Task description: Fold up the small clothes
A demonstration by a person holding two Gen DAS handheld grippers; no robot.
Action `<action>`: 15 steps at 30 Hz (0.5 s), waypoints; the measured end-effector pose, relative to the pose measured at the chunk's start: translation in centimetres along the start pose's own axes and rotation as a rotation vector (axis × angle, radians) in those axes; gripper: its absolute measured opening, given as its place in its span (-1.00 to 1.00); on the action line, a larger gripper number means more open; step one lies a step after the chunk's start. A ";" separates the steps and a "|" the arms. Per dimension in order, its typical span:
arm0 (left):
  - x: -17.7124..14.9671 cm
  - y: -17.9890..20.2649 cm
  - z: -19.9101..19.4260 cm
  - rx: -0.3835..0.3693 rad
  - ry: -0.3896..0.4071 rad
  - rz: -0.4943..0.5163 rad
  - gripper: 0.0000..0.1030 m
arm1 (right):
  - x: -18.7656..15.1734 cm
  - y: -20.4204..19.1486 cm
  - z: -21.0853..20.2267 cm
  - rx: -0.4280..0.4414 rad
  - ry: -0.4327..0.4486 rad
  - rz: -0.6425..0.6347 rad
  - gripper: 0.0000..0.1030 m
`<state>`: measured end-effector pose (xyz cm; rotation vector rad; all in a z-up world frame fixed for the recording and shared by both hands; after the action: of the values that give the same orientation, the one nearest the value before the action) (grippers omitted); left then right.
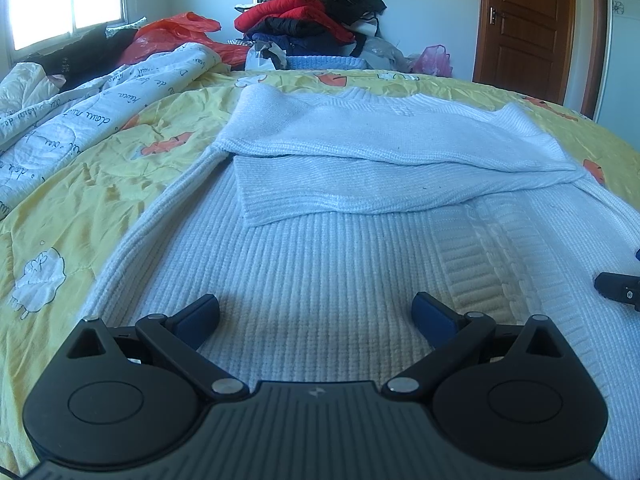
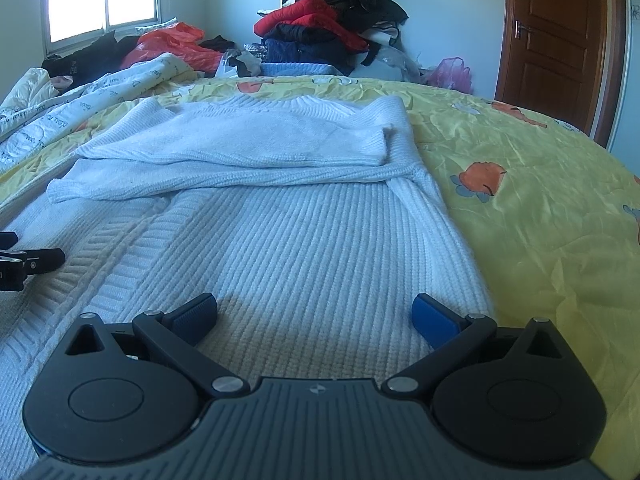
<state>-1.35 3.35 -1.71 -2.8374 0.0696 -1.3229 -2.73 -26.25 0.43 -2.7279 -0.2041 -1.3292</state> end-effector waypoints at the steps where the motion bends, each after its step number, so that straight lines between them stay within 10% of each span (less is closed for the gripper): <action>1: 0.0 0.0 0.0 0.000 0.000 0.000 1.00 | 0.0 0.0 0.0 0.000 0.000 0.000 0.97; 15: -0.3 0.0 -0.7 0.016 -0.002 -0.005 1.00 | -3.0 -1.1 -3.6 -0.027 0.018 -0.024 0.97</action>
<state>-2.09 3.41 -1.46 -2.8271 0.0522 -1.3154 -7.51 -25.94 0.36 -2.7436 -0.2201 -1.3718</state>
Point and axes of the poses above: each gripper's, at about its wrist camera, not at the fingertips, and z roughly the way its jaws point, y to its right, x to its top, the point moved 4 cm from there along z, roughly the way its jaws point, and after that the axes turned 1 degree about x, right-handed, at the moved point
